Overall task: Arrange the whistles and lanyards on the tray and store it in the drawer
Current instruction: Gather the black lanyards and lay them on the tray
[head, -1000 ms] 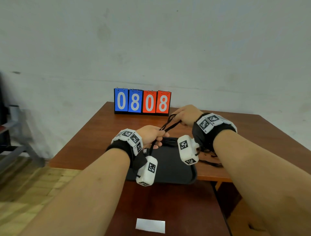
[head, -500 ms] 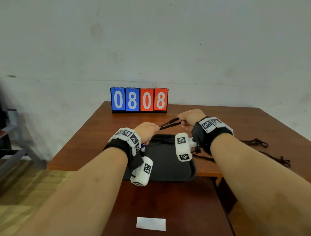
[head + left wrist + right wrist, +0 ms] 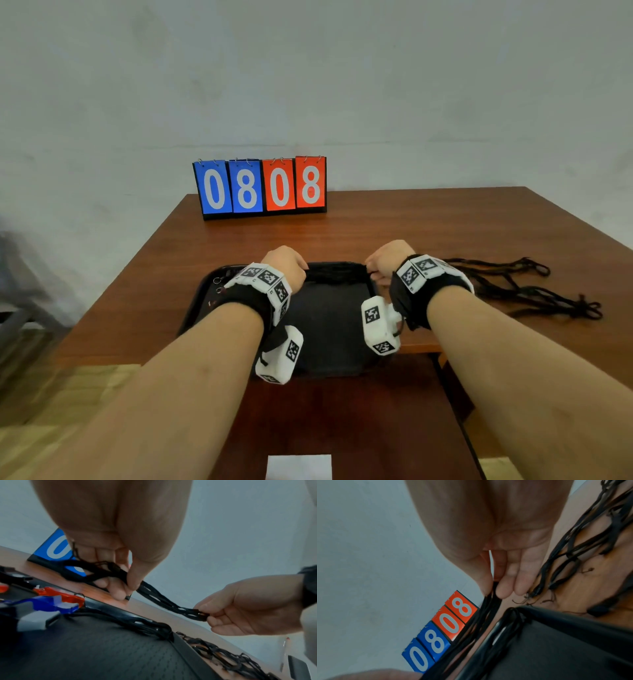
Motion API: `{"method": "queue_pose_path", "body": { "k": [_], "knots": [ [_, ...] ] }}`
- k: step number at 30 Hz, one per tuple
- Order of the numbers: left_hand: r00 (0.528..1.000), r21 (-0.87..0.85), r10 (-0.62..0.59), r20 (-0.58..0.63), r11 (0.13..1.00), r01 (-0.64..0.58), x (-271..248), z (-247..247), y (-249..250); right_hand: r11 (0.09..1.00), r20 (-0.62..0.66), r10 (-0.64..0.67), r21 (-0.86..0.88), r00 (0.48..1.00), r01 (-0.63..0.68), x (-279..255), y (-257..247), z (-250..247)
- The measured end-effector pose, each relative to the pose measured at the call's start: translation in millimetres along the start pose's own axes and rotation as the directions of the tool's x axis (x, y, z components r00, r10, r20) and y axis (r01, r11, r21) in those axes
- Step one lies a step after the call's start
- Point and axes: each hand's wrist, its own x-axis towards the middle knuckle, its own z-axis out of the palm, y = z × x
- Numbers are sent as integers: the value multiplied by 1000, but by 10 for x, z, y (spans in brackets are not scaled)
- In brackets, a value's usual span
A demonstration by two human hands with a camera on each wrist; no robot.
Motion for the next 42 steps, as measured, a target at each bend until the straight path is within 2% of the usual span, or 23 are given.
{"method": "queue_pose_path", "body": {
  "k": [3,8,13,21,24,34,37,42],
  "knots": [
    [1000,108,-8,3,994,8,110,58,29,996,30,13,-83,999,-11,96,100,46],
    [997,232,-71,44,971,59,270,158,18,973,10,-7,-232,1000,10,210,180,153],
    [992,311,-87,86,949,56,366,236,21,893,-4,23,-449,1000,-22,402,219,248],
    [986,395,-131,104,915,79,407,291,-24,850,20,18,-527,1000,-5,387,176,299],
    [988,355,-115,101,932,72,394,257,-49,857,4,-16,-515,1000,16,349,164,265],
    [998,165,38,-46,986,-30,167,181,226,885,-67,-125,-458,990,81,-2,170,-79],
    [995,136,88,-52,988,-80,82,236,361,897,-96,-152,-431,984,96,-112,240,-241],
    [983,67,182,-6,981,-181,-40,455,640,914,-91,-105,-401,990,61,-233,465,-531]
  ]
}}
